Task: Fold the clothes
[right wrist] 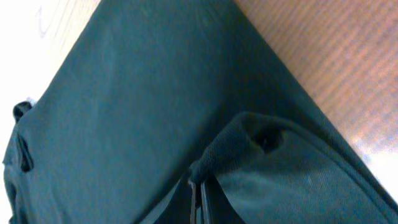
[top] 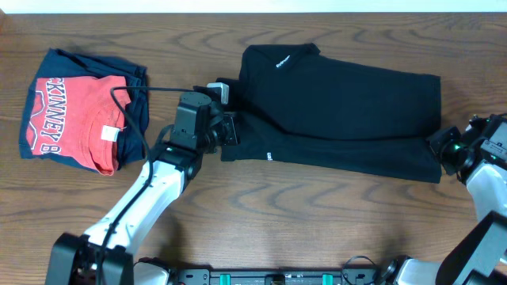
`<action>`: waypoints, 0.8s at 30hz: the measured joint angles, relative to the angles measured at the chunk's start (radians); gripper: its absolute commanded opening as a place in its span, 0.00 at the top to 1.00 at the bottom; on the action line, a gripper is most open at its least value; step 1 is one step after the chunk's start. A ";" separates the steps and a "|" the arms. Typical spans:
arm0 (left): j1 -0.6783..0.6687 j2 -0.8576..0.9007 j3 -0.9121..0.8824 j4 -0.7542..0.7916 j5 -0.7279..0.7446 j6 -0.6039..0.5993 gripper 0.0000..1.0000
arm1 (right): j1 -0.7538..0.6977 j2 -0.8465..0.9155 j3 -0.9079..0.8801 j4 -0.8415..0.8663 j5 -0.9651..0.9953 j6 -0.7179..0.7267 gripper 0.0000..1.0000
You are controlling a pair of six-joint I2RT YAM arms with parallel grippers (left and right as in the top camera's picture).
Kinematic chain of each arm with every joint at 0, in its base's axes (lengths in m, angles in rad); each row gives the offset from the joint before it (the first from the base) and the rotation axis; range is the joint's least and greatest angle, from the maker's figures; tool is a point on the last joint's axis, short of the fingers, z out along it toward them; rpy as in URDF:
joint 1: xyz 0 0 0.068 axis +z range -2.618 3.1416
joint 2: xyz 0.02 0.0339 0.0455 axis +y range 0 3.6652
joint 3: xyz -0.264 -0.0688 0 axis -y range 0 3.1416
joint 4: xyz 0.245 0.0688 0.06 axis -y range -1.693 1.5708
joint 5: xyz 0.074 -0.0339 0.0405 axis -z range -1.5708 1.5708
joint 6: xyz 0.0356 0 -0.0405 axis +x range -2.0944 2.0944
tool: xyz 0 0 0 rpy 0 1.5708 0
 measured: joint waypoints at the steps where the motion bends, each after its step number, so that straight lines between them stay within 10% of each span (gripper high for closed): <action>1: 0.000 0.011 0.000 0.011 -0.001 0.001 0.94 | 0.003 0.015 0.000 0.021 0.002 0.002 0.99; 17: 0.000 0.056 0.000 0.140 -0.071 0.004 0.94 | 0.008 0.122 0.000 0.184 0.006 0.014 0.97; 20: 0.000 0.056 0.000 0.143 -0.079 0.006 0.72 | 0.008 0.122 0.000 0.187 0.006 0.023 0.47; 24: 0.000 0.056 0.000 0.139 -0.092 0.008 0.43 | 0.008 0.122 0.000 0.189 -0.001 0.023 0.36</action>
